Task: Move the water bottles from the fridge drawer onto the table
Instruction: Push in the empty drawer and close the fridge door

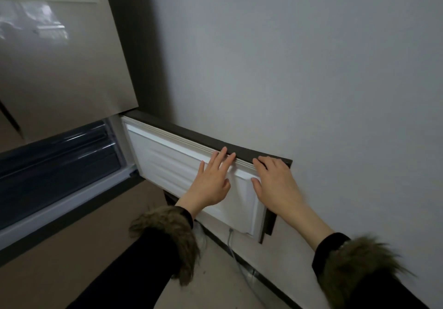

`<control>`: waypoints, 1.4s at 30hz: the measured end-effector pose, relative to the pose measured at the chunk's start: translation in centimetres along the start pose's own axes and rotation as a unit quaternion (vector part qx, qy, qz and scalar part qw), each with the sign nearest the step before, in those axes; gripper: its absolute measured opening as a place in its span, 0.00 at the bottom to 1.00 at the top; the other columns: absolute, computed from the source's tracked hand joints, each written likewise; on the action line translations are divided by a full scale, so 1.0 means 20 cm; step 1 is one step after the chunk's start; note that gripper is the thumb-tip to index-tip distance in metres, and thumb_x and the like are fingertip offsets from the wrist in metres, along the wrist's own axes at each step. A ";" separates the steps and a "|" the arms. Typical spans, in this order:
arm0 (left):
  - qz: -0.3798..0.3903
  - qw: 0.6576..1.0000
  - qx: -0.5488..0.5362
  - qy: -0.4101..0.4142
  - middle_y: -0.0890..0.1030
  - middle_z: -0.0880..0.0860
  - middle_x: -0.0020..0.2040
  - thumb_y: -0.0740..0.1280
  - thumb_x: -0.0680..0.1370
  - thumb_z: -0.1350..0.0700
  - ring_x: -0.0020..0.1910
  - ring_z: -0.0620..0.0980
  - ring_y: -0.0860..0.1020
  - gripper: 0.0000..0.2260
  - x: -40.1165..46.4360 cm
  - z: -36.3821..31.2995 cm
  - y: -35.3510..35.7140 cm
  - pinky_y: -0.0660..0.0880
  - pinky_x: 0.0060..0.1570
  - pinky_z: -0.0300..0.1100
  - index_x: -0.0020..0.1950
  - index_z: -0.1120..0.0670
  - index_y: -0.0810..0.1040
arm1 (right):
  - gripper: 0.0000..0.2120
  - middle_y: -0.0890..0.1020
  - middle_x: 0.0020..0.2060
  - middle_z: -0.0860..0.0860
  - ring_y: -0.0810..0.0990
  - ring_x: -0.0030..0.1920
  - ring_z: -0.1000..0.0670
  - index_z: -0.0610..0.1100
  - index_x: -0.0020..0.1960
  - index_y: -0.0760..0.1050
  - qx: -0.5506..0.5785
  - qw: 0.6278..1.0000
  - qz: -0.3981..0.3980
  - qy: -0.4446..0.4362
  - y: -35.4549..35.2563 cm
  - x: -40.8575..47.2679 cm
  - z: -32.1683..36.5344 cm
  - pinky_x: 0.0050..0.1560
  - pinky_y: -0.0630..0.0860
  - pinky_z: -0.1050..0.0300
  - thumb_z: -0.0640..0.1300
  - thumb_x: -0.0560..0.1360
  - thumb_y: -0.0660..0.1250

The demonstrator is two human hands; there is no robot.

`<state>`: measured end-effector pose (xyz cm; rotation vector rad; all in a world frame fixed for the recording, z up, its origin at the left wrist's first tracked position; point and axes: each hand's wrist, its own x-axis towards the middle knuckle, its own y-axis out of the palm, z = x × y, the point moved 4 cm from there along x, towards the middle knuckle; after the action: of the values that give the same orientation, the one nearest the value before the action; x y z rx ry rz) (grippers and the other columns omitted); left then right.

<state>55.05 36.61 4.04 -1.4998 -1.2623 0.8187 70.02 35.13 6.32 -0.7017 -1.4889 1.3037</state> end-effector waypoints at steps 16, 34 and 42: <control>-0.095 0.989 -0.115 -0.004 0.53 0.45 0.76 0.50 0.80 0.43 0.75 0.45 0.50 0.21 -0.49 0.23 -0.09 0.54 0.73 0.54 0.73 0.43 0.57 | 0.21 0.83 0.50 0.53 0.79 0.53 0.53 0.48 0.54 0.81 0.177 0.976 -0.048 -0.118 -0.09 -0.21 0.29 0.62 0.71 0.49 0.54 0.74 0.54; -0.147 0.978 -0.119 -0.092 0.62 0.43 0.73 0.55 0.81 0.51 0.71 0.37 0.55 0.15 -1.50 0.81 -0.50 0.57 0.69 0.39 0.66 0.50 0.71 | 0.20 0.63 0.70 0.62 0.56 0.69 0.64 0.52 0.71 0.64 0.324 0.907 0.141 -0.228 0.02 -0.45 1.39 0.71 0.54 0.64 0.46 0.80 0.57; -0.185 0.967 -0.009 -0.174 0.69 0.46 0.70 0.57 0.78 0.42 0.69 0.41 0.65 0.21 -1.97 1.06 -0.62 0.64 0.70 0.44 0.68 0.50 0.70 | 0.25 0.60 0.73 0.57 0.56 0.73 0.59 0.51 0.74 0.58 0.248 0.914 0.119 -0.298 0.13 -0.42 1.91 0.74 0.51 0.60 0.50 0.79 0.59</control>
<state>22.49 3.60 5.84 -1.1095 -1.7500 0.8407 36.97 14.02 4.33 -0.1455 -1.4540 2.1197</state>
